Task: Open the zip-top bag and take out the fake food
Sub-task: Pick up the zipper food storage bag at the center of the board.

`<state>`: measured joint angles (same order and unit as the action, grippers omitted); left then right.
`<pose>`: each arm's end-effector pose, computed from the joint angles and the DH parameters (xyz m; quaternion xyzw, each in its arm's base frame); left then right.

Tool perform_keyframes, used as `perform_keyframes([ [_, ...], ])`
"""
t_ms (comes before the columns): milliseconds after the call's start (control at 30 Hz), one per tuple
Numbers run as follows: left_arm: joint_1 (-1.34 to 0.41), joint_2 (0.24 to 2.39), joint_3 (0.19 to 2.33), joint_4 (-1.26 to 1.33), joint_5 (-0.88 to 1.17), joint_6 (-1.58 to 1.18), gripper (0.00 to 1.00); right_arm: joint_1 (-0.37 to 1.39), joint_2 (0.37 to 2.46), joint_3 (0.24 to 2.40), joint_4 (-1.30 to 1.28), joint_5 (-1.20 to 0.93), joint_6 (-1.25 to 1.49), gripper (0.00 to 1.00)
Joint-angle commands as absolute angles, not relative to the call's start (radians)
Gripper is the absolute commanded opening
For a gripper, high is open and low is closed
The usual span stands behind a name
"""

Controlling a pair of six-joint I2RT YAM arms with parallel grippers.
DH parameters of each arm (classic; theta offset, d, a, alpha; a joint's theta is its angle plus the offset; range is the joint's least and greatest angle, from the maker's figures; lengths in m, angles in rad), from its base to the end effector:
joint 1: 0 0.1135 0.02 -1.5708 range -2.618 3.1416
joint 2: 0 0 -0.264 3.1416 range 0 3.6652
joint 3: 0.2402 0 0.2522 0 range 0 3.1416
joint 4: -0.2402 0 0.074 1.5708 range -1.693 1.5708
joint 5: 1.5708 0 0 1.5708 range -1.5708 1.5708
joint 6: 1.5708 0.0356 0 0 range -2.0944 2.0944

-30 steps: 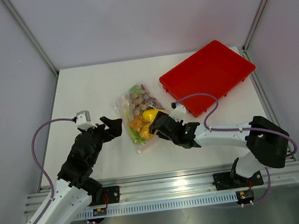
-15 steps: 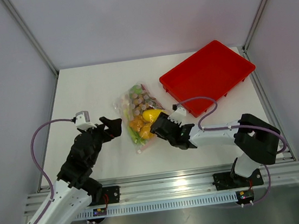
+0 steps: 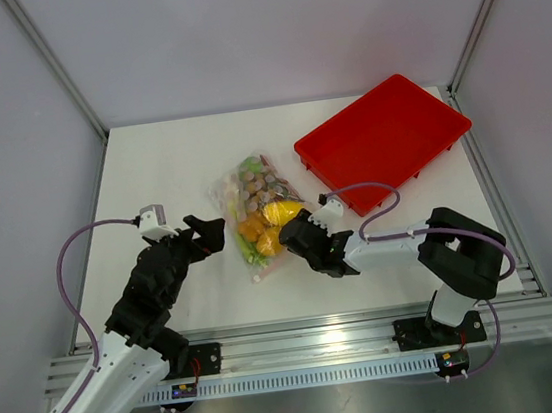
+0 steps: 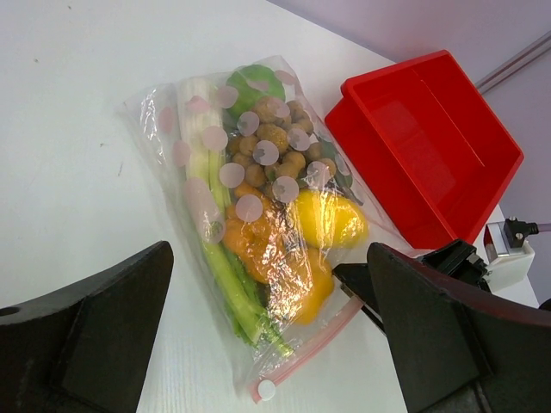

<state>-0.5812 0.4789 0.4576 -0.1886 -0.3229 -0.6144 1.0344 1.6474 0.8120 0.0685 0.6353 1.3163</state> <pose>0.1209 -0.0659 0.2675 -0.1138 0.7654 -0.2462 0.5836 0.1832 0.2668 0.1641 0.2438 0.8484 0.2322 0.4084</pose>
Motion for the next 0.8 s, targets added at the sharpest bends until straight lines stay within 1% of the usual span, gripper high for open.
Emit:
perform_keyframes([
  [0,-0.586,0.474,0.465,-0.152,-0.336,-0.612,0.99,1.034,1.666,0.815,0.101,0.684,1.348,0.39],
  [67,-0.586,0.472,0.466,-0.153,-0.336,-0.611,0.99,1.034,1.667,0.818,0.100,0.677,1.350,0.29],
  [200,-0.586,0.469,0.466,-0.155,-0.336,-0.607,0.99,1.034,1.655,0.838,0.054,0.669,1.359,0.18],
  [267,-0.586,0.466,0.466,-0.155,-0.341,-0.604,0.99,1.035,1.638,0.851,0.022,0.658,1.364,0.15],
  [300,-0.586,0.463,0.468,-0.167,-0.350,-0.609,0.99,1.034,1.632,0.857,0.009,0.654,1.364,0.10],
  [367,-0.586,0.457,0.463,-0.164,-0.351,-0.603,0.99,1.034,1.611,0.879,-0.047,0.635,1.368,0.08],
  [433,-0.586,0.440,0.454,-0.146,-0.335,-0.591,0.99,1.034,1.582,0.902,-0.073,0.617,1.364,0.03],
  [533,-0.586,0.410,0.439,-0.146,-0.350,-0.568,0.99,1.034,1.542,0.936,-0.139,0.603,1.367,0.00],
  [667,-0.586,0.329,0.382,-0.104,-0.344,-0.543,0.99,1.034,1.476,0.957,-0.216,0.591,1.361,0.00],
  [767,-0.586,0.311,0.327,0.025,-0.311,-0.502,0.99,1.035,1.416,0.963,-0.230,0.584,1.345,0.00],
])
